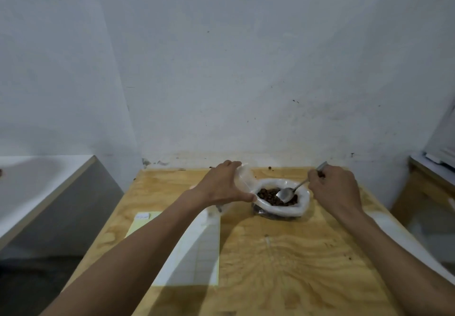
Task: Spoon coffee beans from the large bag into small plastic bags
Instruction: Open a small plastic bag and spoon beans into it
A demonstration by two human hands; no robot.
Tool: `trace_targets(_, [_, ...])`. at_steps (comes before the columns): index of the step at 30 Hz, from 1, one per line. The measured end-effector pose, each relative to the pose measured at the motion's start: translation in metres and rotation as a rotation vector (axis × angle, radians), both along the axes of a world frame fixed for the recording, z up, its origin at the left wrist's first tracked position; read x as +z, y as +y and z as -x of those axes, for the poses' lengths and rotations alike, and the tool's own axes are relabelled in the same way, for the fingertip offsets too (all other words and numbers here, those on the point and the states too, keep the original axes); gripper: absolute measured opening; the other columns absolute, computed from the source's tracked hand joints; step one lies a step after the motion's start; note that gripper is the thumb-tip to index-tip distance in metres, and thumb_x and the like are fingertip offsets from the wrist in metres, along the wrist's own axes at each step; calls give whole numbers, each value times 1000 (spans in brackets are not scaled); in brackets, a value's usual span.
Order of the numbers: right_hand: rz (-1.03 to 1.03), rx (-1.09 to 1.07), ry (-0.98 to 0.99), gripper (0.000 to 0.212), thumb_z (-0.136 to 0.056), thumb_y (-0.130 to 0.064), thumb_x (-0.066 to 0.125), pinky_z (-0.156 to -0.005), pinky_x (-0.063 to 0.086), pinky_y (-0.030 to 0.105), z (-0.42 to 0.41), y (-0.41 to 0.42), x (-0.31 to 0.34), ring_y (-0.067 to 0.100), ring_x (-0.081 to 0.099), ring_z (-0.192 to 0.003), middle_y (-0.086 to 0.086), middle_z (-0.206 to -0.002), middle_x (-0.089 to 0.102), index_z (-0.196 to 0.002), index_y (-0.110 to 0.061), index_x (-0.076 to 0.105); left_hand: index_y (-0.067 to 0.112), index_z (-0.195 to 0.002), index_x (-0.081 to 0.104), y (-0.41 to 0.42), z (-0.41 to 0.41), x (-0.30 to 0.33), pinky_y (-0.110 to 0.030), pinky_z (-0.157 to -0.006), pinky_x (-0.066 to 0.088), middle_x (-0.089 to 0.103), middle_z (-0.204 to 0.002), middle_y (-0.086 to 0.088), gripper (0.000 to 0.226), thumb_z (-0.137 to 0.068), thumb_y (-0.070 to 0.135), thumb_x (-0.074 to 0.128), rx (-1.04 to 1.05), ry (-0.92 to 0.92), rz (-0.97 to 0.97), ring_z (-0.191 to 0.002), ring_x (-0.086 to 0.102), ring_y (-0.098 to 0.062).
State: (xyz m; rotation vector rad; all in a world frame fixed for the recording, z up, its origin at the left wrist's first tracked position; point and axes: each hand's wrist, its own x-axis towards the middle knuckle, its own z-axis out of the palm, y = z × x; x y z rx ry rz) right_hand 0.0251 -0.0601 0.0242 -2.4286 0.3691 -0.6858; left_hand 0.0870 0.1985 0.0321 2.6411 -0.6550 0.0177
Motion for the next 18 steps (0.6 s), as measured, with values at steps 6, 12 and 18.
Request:
trace_targets(6, [-589, -53, 94, 30, -88, -12, 59, -52, 57, 36, -4, 4, -21, 26, 63, -46, 9, -58, 72, -63, -2, 72, 15, -151, 36, -8, 4, -2, -34, -95, 40, 51, -139, -5, 100, -74, 60, 80, -25, -48, -43, -122, 50, -25])
trace_targets(12, [-814, -93, 119, 20, -87, -9, 62, -48, 49, 30, -8, -9, -15, 23, 52, -45, 8, -56, 66, -70, -1, 69, 14, -154, 33, 7, 0, 3, -36, -105, 43, 46, -150, -4, 104, -73, 58, 81, 14, -1, 34, -133, 47, -21])
trace_targets(18, [-848, -56, 80, 16, -88, -10, 63, -46, 47, 29, -16, -12, 5, 21, 51, -45, 9, -58, 67, -78, 1, 70, 15, -153, 35, 10, 0, 5, -31, -100, 44, 48, -147, -2, 100, -74, 55, 82, 13, 40, 108, -129, 49, -19])
